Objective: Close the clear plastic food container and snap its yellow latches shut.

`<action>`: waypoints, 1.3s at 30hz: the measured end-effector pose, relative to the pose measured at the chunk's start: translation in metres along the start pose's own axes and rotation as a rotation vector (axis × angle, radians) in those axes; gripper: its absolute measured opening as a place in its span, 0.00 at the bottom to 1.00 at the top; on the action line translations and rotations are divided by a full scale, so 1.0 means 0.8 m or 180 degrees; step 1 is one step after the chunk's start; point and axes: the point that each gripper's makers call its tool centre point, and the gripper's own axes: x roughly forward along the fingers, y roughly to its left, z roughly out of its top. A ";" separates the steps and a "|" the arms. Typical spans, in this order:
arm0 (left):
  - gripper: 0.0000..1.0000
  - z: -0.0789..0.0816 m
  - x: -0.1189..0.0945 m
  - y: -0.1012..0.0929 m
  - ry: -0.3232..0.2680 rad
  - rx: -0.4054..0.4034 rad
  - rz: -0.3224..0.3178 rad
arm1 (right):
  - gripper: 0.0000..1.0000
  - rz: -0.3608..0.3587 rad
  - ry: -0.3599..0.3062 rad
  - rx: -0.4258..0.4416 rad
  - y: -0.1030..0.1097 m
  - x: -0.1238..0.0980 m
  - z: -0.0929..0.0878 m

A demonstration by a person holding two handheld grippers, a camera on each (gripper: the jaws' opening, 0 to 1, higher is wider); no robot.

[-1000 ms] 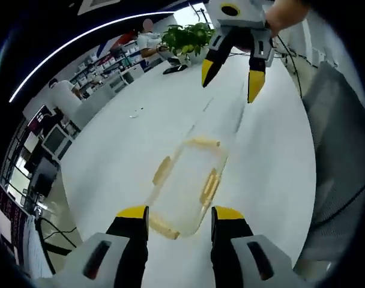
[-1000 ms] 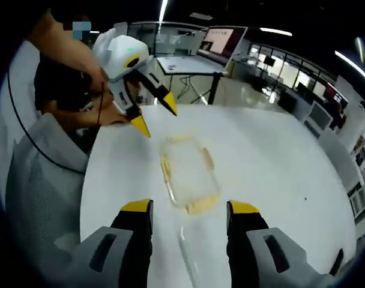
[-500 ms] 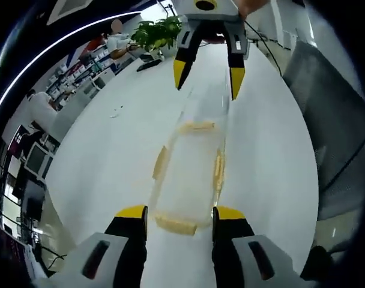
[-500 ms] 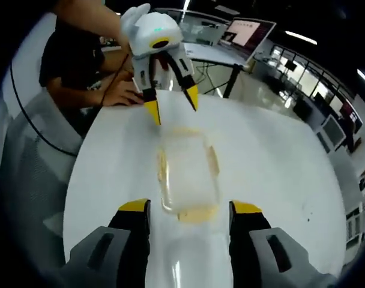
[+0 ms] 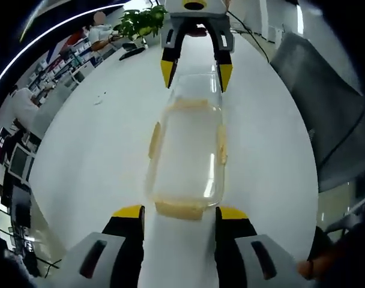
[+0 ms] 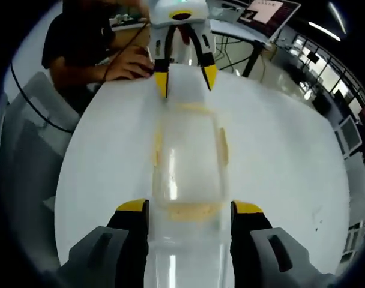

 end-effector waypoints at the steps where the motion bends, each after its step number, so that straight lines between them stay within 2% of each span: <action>1: 0.42 -0.003 0.001 -0.005 0.0019 0.0006 -0.0110 | 0.51 0.0016 0.0017 -0.0010 -0.002 0.002 0.000; 2: 0.42 -0.006 0.002 -0.008 0.0044 -0.0010 -0.0173 | 0.51 0.0036 0.0043 -0.0022 -0.004 0.004 -0.002; 6: 0.43 -0.014 0.007 -0.003 0.0092 -0.0007 -0.0204 | 0.53 0.0137 0.0170 -0.0018 -0.010 0.013 -0.008; 12: 0.47 -0.007 0.012 0.001 -0.0062 -0.0018 -0.0288 | 0.57 0.0250 0.0259 0.0009 -0.010 0.019 -0.014; 16: 0.50 -0.010 0.017 0.000 -0.0050 0.0012 -0.0357 | 0.63 0.0361 0.0346 0.0034 -0.002 0.021 -0.018; 21: 0.52 -0.018 0.024 0.007 0.0000 0.0049 -0.0361 | 0.67 0.0373 0.0420 -0.0034 -0.007 0.027 -0.023; 27: 0.56 -0.016 0.030 0.007 -0.0025 0.0028 -0.0425 | 0.74 0.0451 0.0521 0.0024 -0.006 0.032 -0.033; 31: 0.58 -0.016 0.034 0.006 -0.0006 0.0029 -0.0469 | 0.74 0.0478 0.0526 0.0092 -0.006 0.035 -0.034; 35: 0.58 -0.014 0.036 0.006 -0.0038 0.0029 -0.0501 | 0.72 0.0478 0.0551 0.0041 -0.008 0.038 -0.034; 39: 0.57 -0.015 0.038 0.009 -0.0046 0.0026 -0.0499 | 0.68 0.0489 0.0584 0.0058 -0.012 0.044 -0.031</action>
